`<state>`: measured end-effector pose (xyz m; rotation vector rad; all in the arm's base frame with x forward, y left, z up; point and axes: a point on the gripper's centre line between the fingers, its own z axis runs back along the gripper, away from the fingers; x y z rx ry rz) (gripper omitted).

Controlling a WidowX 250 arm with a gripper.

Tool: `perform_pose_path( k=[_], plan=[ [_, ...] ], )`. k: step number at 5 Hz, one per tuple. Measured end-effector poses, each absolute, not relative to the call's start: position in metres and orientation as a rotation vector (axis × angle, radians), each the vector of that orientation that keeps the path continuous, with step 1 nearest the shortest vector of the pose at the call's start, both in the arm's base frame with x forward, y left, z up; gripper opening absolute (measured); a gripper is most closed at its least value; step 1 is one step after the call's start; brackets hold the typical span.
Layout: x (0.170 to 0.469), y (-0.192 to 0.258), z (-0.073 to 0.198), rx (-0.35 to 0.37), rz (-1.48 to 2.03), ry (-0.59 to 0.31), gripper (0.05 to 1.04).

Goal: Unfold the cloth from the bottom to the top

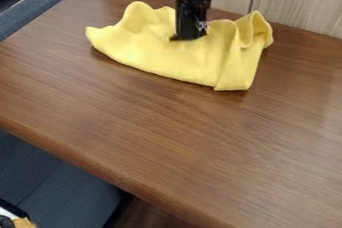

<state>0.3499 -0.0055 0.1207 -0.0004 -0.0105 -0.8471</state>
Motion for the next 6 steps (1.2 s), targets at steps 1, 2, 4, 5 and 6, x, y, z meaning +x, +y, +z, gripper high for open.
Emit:
perform_pose_path(
  k=[1, 2, 4, 5, 6],
  plan=[
    [0.326, -0.004, 0.138, 0.013, -0.830, -0.026, 0.069],
    [0.296, -0.004, 0.143, 0.013, -0.839, -0.034, 0.069],
    [0.247, 0.005, 0.109, 0.039, -0.785, 0.020, 0.069],
    [0.239, 0.003, 0.091, 0.042, -0.771, 0.012, 0.069],
    [0.238, 0.004, 0.076, 0.060, -0.740, 0.020, 0.069]
  ],
)
